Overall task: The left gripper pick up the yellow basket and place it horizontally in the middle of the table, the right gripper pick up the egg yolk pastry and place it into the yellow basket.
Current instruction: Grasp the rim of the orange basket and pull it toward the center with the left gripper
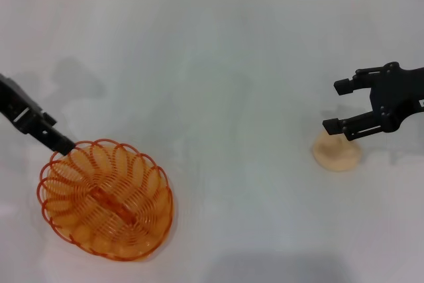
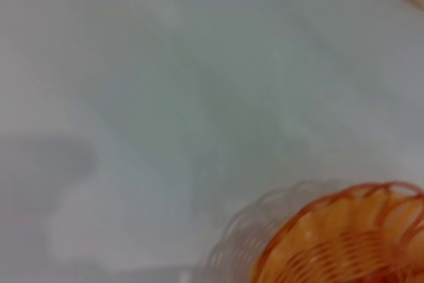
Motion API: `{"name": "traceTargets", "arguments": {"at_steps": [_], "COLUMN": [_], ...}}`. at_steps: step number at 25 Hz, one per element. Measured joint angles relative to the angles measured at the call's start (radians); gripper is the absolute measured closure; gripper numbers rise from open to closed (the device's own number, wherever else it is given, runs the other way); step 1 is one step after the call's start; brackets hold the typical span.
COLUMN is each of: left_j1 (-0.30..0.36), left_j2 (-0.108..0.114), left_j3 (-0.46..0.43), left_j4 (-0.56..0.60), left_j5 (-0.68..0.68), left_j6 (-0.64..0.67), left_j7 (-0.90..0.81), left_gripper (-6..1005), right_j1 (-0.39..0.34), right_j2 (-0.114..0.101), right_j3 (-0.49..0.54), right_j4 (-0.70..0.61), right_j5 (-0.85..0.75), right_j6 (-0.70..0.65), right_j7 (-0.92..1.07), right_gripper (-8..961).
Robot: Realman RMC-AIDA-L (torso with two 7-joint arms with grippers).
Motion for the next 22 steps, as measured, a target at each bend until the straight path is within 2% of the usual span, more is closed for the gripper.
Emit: {"name": "traceTargets", "arguments": {"at_steps": [8,19,22], "left_j1": [0.015,0.066,0.073], "left_j2": [-0.004,-0.046,-0.049], "left_j3": [0.001,0.036,0.042], "left_j4": [0.0,-0.012,-0.014], "left_j5": [0.069,0.07,0.07], "left_j6": [-0.014,-0.091,-0.107], "left_j7": [-0.07,-0.208,-0.228], "left_gripper": [302,312,315], "right_j1": [0.0,0.0,-0.001], "right_j2": [0.0,0.0,0.0], "right_j3": [0.0,-0.006,-0.006], "right_j4": [0.001,0.013,0.015], "right_j5": [0.001,0.003,0.003], "right_j6": [-0.001,0.0,0.0], "right_j7": [0.016,0.018,0.018], "right_gripper": [94,93,93]}}
